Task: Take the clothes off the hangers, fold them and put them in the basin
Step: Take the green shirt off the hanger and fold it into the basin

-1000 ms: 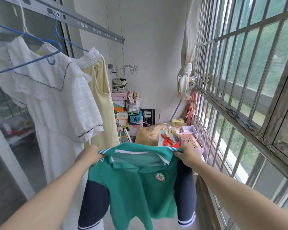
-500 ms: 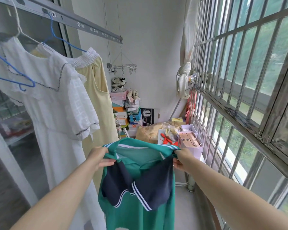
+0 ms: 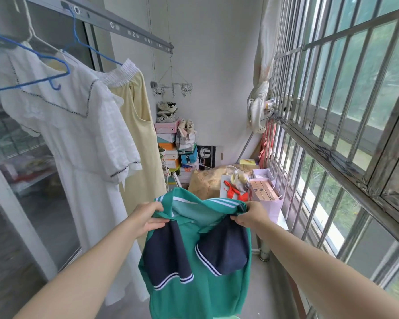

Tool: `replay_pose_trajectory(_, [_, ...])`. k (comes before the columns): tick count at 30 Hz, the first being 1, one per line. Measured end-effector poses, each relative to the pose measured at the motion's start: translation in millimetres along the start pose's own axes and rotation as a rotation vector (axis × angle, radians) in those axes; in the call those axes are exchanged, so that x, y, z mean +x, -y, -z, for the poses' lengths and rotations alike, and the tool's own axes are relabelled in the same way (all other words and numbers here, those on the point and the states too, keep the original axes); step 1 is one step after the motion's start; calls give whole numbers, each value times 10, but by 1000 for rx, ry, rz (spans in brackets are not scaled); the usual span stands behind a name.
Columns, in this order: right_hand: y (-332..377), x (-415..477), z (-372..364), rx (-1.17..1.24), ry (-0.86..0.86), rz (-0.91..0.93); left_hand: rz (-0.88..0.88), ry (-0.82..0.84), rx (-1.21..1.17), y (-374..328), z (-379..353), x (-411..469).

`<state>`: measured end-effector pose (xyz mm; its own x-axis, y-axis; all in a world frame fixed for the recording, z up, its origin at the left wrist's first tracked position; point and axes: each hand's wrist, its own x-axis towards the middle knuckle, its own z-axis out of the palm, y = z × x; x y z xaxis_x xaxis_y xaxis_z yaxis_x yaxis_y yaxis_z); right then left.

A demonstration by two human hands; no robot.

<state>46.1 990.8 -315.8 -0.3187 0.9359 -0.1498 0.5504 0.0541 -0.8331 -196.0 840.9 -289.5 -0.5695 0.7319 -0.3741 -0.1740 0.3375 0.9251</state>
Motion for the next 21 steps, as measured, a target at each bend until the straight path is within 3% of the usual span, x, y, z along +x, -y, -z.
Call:
replay_pose_trajectory(5, [-8, -74, 68, 49, -69, 33, -51, 21, 158, 67, -24, 32])
replay_pose_trajectory(11, [37, -53, 150, -81, -78, 127, -225, -189, 327, 64, -44, 44])
replay_pose_trajectory(14, [64, -40, 183, 60, -83, 83, -216, -315, 602, 32, -15, 122])
replay_pose_trajectory(17, [7, -42, 82, 39, -124, -6, -139, -404, 875, 60, -112, 162])
replay_pose_trajectory(21, [-34, -65, -93, 143, -140, -66, -153, -376, 819, 128, -334, 184])
